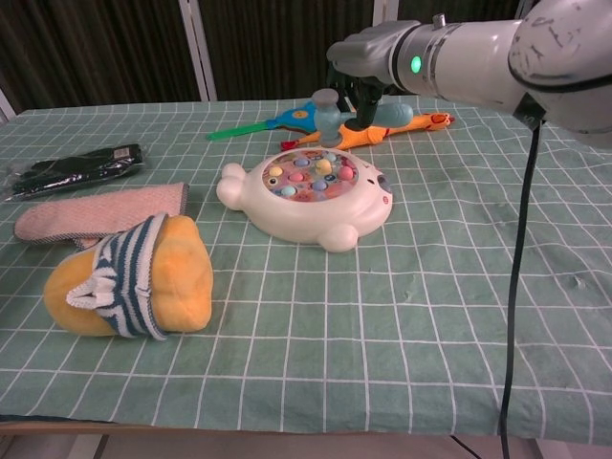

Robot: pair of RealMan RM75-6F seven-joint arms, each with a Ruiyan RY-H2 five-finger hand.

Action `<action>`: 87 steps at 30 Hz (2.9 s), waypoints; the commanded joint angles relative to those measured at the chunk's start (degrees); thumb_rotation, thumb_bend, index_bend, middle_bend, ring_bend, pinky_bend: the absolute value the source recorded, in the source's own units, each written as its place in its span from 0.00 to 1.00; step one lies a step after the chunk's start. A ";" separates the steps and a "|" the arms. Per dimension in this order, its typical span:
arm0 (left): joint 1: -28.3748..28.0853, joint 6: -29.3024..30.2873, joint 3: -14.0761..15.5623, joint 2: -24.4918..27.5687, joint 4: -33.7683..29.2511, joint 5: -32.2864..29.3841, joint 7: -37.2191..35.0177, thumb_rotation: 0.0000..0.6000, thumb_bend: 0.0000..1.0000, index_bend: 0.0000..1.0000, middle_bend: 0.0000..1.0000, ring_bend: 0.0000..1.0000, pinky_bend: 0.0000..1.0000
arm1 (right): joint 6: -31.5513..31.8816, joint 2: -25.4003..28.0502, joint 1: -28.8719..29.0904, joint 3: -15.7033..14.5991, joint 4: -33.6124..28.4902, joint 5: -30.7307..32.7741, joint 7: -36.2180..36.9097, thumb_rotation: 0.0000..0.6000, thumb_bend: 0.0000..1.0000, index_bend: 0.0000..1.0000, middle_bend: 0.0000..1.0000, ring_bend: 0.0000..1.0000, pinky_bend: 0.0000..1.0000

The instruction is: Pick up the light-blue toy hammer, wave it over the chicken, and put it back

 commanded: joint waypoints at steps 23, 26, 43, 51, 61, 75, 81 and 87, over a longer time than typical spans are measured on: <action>0.29 0.41 0.11 0.22 0.17 0.10 -0.55 1.00 0.33 0.00 0.02 0.00 0.05 | -1.58 -5.66 2.04 -2.24 7.69 0.85 -0.02 1.00 0.56 1.00 0.71 0.89 1.00; 0.29 0.38 0.20 0.24 0.13 0.22 -0.49 1.00 0.33 0.00 0.02 0.00 0.05 | -1.75 -6.01 2.11 -2.36 8.10 1.18 -0.25 1.00 0.56 1.00 0.71 0.89 1.00; 0.57 1.02 0.33 0.09 -0.07 0.74 0.23 1.00 0.33 0.00 0.02 0.00 0.05 | 2.01 2.05 -1.01 -1.98 -2.62 -2.61 2.56 1.00 0.56 1.00 0.71 0.89 1.00; 0.03 0.26 0.45 -0.48 -0.10 1.13 1.28 1.00 0.33 0.00 0.02 0.00 0.05 | 2.76 4.17 -2.55 -4.58 -5.53 -2.98 1.76 1.00 0.56 1.00 0.71 0.89 1.00; -0.49 -0.75 0.37 -0.41 0.40 0.67 0.25 1.00 0.33 0.00 0.02 0.00 0.05 | 0.82 1.20 -1.98 -5.10 -1.38 -2.07 1.87 1.00 0.56 1.00 0.71 0.89 1.00; -0.11 -0.11 0.46 -0.23 0.17 0.64 0.43 1.00 0.33 0.00 0.02 0.00 0.05 | -0.55 -1.79 -0.74 -5.74 1.82 0.99 -0.41 1.00 0.56 1.00 0.71 0.89 1.00; -0.08 -0.06 0.48 -0.19 0.18 0.66 0.34 1.00 0.33 0.00 0.02 0.00 0.04 | 0.63 -0.16 -1.02 -5.08 -0.24 0.28 0.31 1.00 0.56 1.00 0.71 0.89 1.00; -0.23 -0.38 0.57 -0.32 0.13 0.70 0.66 1.00 0.33 0.00 0.02 0.00 0.05 | 2.42 4.13 -2.58 -5.09 -4.79 -1.32 1.70 1.00 0.56 1.00 0.71 0.89 1.00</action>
